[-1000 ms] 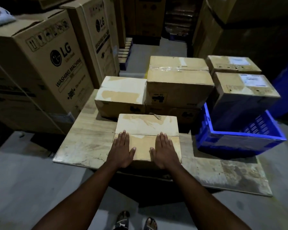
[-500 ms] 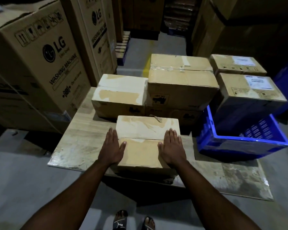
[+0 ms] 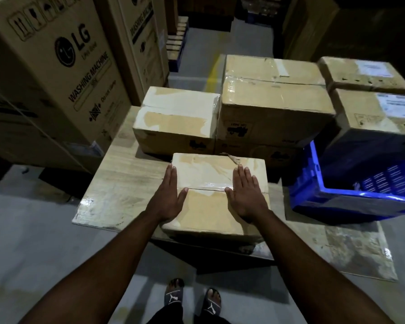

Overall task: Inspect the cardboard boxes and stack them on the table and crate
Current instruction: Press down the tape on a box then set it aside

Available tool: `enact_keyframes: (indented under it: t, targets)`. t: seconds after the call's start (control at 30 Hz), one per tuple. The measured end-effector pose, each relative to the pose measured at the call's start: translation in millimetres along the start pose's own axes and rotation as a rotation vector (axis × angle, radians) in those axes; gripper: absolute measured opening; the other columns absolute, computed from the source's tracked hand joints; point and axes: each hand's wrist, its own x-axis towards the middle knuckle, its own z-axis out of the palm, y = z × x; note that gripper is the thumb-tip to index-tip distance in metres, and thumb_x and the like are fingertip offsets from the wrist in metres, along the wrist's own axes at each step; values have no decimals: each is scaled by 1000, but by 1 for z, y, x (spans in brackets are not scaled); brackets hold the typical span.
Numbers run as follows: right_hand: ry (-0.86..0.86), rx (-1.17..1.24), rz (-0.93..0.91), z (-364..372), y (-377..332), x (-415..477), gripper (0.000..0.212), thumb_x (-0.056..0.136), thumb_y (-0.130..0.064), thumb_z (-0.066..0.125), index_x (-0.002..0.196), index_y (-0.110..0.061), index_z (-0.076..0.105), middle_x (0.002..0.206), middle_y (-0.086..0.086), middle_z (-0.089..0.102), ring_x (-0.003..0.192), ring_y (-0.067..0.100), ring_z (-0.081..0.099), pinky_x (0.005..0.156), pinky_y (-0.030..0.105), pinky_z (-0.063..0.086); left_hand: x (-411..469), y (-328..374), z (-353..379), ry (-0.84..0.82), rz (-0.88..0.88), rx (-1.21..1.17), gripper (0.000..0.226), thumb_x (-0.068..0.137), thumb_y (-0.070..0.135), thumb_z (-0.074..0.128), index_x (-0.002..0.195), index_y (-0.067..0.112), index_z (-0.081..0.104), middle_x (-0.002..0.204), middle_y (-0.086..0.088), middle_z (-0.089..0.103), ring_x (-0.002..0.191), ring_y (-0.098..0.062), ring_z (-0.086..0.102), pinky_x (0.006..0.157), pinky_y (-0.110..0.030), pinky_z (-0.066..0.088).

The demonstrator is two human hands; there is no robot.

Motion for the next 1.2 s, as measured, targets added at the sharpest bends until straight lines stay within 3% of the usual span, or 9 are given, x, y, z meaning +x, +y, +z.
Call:
enact_keyframes:
  t: [0.13, 0.23, 0.33, 0.4, 0.53, 0.7, 0.93, 1.1, 1.2]
  targets:
    - [81, 79, 52, -5, 11, 0, 72, 104, -46, 28, 158, -11, -5, 164, 4, -15, 151, 16, -16, 123, 36, -5, -1, 0, -1, 14, -80, -154, 85, 100, 50, 40, 155, 12, -12, 164, -3, -14, 149, -13, 0, 118, -29, 15]
    - [175, 216, 244, -3, 27, -1, 73, 103, -42, 34, 157, -8, -1, 165, 8, -9, 152, 22, -9, 124, 39, 1, 3, -3, -4, 29, -309, -394, 89, 96, 55, 45, 157, 14, -6, 162, -9, 19, 144, -26, 32, 113, -35, 31]
    - [193, 405, 338, -3, 34, -5, 73, 103, -38, 39, 157, -7, 1, 166, 8, -4, 153, 24, 1, 122, 36, 9, 2, -3, -5, 7, -365, -426, 66, 96, 59, 43, 148, 20, 37, 139, -5, 56, 125, -28, 54, 96, -34, 43]
    - [205, 525, 409, -5, 33, -5, 75, 102, -38, 46, 157, -7, 6, 164, 13, 13, 150, 29, 18, 118, 37, 21, -1, 1, -5, 16, -356, -459, 53, 97, 57, 42, 137, 22, 51, 129, -2, 63, 116, -25, 58, 89, -31, 42]
    - [155, 712, 693, -22, 27, -2, 56, 98, -44, 53, 138, -6, 46, 136, 18, 56, 121, 35, 56, 97, 42, 47, -2, 2, -5, 25, -394, -474, 54, 98, 57, 41, 137, 21, 50, 128, -4, 62, 113, -26, 58, 87, -31, 42]
    - [255, 675, 603, -54, 24, -9, 43, 98, -39, 55, 128, -8, 54, 126, 13, 61, 111, 31, 59, 87, 38, 49, -8, 13, 0, 2, -392, -418, 58, 99, 53, 42, 136, 9, 41, 126, -12, 61, 110, -31, 59, 85, -35, 47]
    - [349, 362, 424, -131, 0, -17, 36, 98, -33, 53, 123, -7, 56, 120, 17, 62, 110, 37, 59, 77, 32, 39, -18, 26, 12, -102, -303, -483, 39, 92, 50, 61, 109, 16, 67, 91, -3, 72, 83, -22, 69, 58, -27, 49]
    - [415, 102, 230, -147, -48, -30, 39, 100, -31, 48, 134, -11, 49, 124, 13, 62, 108, 31, 61, 83, 38, 49, -34, 37, 29, -163, -343, -354, 36, 92, 47, 61, 98, 12, 65, 70, 0, 66, 49, 1, 59, 42, -12, 38]
    - [404, -28, 105, -136, -80, -42, 47, 101, -19, 45, 146, -8, 37, 143, 15, 50, 125, 30, 53, 98, 40, 46, -43, 44, 34, -249, -328, -253, 29, 96, 47, 54, 90, 19, 58, 77, -2, 66, 59, -8, 63, 49, -19, 42]
